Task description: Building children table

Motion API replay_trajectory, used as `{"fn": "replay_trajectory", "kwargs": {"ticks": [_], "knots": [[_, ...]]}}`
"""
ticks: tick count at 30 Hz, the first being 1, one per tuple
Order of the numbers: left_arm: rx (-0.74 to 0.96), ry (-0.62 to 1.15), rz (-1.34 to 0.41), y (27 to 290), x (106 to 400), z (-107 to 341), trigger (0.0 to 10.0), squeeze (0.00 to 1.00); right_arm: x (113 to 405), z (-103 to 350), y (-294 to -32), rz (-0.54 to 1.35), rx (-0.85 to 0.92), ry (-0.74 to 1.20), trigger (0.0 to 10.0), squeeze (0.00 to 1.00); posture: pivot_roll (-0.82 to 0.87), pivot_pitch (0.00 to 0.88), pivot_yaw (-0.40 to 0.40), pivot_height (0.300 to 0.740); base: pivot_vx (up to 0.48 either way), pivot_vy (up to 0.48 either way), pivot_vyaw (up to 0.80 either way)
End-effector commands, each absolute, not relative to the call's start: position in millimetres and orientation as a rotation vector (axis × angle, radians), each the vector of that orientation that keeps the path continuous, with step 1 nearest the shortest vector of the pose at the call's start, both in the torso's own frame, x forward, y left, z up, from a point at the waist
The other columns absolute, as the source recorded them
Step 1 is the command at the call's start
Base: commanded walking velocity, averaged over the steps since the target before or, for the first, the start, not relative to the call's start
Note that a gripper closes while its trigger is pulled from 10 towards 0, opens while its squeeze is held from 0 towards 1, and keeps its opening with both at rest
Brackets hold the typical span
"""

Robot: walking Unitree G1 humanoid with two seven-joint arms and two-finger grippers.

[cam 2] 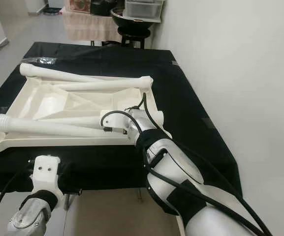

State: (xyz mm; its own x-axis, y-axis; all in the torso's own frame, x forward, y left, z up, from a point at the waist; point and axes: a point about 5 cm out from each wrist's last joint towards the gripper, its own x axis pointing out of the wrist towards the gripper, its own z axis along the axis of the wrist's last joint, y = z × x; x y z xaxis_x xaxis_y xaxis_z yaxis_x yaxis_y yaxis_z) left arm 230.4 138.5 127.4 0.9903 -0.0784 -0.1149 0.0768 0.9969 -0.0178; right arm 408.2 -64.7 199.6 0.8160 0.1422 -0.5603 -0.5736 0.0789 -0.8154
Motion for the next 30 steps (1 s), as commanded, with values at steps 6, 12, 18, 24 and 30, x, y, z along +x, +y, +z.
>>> {"fn": "replay_trajectory", "kwargs": {"ticks": [6,12,18,24,30], "knots": [[-0.006,0.090,-0.106,135.7,240.5,135.6,10.0,0.00,418.5,227.7,-85.6,0.476,-1.276,0.308,0.0,0.00,0.07,0.064,-0.108,0.740,0.000,0.000,0.00],[-0.001,0.060,-0.113,136.7,249.4,143.8,10.0,0.00,423.7,249.0,-103.7,0.415,-1.177,0.257,0.0,0.00,0.07,0.040,-0.094,0.740,0.000,0.000,0.00],[-0.002,0.017,-0.136,133.7,259.2,154.7,10.0,0.00,424.4,261.9,-112.2,0.442,-0.970,0.212,10.0,0.00,0.07,0.012,-0.084,0.740,0.000,0.000,0.00],[-0.058,-0.141,-0.115,144.3,275.6,189.4,10.0,0.00,422.4,267.4,-102.7,0.510,-0.571,0.126,10.0,0.00,0.08,0.000,-0.082,0.740,0.000,0.000,0.00],[-0.106,-0.300,-0.085,161.7,291.7,231.5,10.0,1.00,420.0,266.4,-92.6,0.502,-0.379,0.022,10.0,0.00,0.08,0.000,-0.066,0.740,0.000,0.000,0.00]]}}
